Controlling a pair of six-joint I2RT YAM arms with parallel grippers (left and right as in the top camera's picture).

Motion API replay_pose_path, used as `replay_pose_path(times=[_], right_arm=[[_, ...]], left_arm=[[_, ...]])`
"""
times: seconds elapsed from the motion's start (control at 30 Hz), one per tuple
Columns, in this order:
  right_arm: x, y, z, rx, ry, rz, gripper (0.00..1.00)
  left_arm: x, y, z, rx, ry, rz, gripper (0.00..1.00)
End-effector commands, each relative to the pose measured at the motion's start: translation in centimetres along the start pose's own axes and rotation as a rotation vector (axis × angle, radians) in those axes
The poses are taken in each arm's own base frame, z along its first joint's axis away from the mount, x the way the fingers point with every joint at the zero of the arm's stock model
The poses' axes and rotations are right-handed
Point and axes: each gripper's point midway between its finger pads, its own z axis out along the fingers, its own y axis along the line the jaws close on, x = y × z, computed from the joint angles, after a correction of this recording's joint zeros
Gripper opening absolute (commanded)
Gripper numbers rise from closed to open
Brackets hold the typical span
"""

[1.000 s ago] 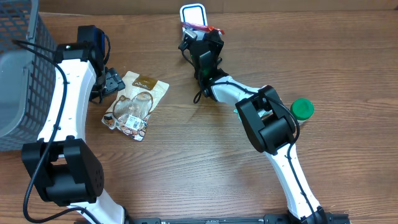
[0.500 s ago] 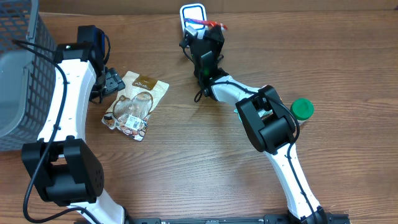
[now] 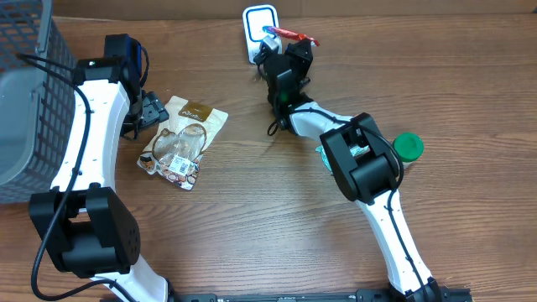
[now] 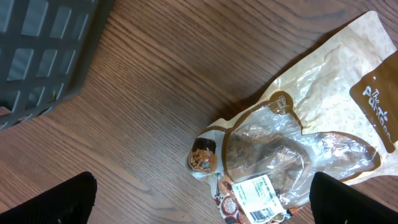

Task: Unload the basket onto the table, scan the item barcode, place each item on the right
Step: 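Hold the red stick snack against the scanner window, then carry the red stick snack right and release it on the table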

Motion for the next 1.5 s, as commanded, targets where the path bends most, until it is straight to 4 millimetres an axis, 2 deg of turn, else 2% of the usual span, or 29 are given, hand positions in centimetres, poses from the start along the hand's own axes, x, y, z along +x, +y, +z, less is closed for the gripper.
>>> replay_pose_path(times=[0.0, 0.1, 0.17, 0.37, 0.53, 0.67, 0.73, 0.9, 1.03, 1.17, 1.27, 1.37, 1.47], right_arm=[[-0.3, 1.4, -0.6, -0.028, 0.009, -0.077, 0.04], [0.3, 2.1, -0.7, -0.048, 0.035, -0.113, 0.04], [0.4, 1.7, -0.7, -0.035, 0.044, -0.101, 0.04], [-0.2, -1.9, -1.2, 0.058, 0.051, 0.019, 0.04], [0.1, -7.2, -2.3, 0.123, 0.096, 0.131, 0.04], [2.1, -12.0, -3.9, 0.202, 0.207, 0.284, 0.04], [3.3, -13.6, -4.7, 0.236, 0.273, 0.327, 0.04], [4.8, -14.9, -6.8, 0.275, 0.395, 0.34, 0.03], [3.5, -14.8, -8.9, 0.249, 0.39, 0.277, 0.03], [2.2, -16.2, -11.3, 0.224, 0.338, 0.282, 0.03], [2.0, -17.9, -12.8, 0.183, 0.285, 0.301, 0.03], [3.0, -19.8, -14.3, 0.109, 0.231, 0.371, 0.03], [4.5, -20.4, -15.8, -0.036, 0.182, 0.468, 0.03]], left_arm=[[-0.5, -0.1, -0.7, 0.005, -0.027, 0.0, 1.0], [-0.5, -0.1, -0.7, 0.004, -0.027, 0.0, 1.0], [-0.5, -0.1, -0.7, 0.004, -0.027, 0.0, 1.0], [-0.5, -0.1, -0.7, 0.005, -0.027, 0.0, 1.0], [-0.5, -0.1, -0.7, 0.004, -0.027, 0.0, 1.0], [-0.5, -0.1, -0.7, 0.005, -0.027, 0.0, 1.0], [-0.5, -0.1, -0.7, 0.005, -0.027, 0.0, 1.0], [-0.5, -0.1, -0.7, 0.004, -0.027, 0.0, 1.0], [-0.5, -0.1, -0.7, 0.004, -0.027, 0.0, 1.0], [-0.5, -0.1, -0.7, 0.005, -0.027, 0.0, 1.0], [-0.5, -0.1, -0.7, 0.005, -0.027, 0.0, 1.0], [-0.5, -0.1, -0.7, 0.005, -0.027, 0.0, 1.0], [-0.5, -0.1, -0.7, 0.005, -0.027, 0.0, 1.0]])
